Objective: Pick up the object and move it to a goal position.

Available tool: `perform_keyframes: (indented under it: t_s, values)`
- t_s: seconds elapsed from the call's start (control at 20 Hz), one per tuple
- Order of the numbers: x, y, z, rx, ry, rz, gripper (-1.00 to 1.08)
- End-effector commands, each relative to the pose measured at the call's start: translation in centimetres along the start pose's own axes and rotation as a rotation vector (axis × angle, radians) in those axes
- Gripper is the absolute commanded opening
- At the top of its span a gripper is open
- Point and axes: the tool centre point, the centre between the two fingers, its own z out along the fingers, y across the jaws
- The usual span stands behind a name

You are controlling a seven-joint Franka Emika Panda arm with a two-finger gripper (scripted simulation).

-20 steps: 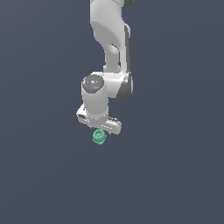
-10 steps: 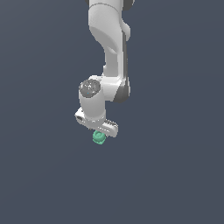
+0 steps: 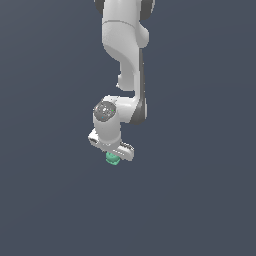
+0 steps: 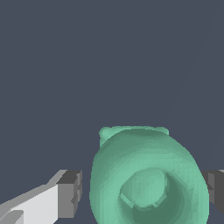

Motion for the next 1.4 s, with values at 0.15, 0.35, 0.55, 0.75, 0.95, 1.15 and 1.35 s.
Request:
perform_keyframes:
  t_s: [0.15,0.35,0.55,0.75,0.95,1.15,1.35]
  values:
    - [0.1,-0.1,0.9,0.001,0.001,0.001,1.0]
    - [0.1,-0.1,0.9,0.001,0.001,0.001,-1.0]
    - [0.1,-0.1,0.9,0.001,0.001,0.001,-1.0]
    - [0.1,-0.1,0.8,0.001,0.001,0.001,-1.0]
    - [0.1,-0.3,0.1,0.001,0.001,0.001,-1.0]
    - [-0.1,-0.9,-1.7,0.001,0.001,0.001,-1.0]
    - [-0.3,-1.8,-4.5,0.001,0.001,0.001,-1.0]
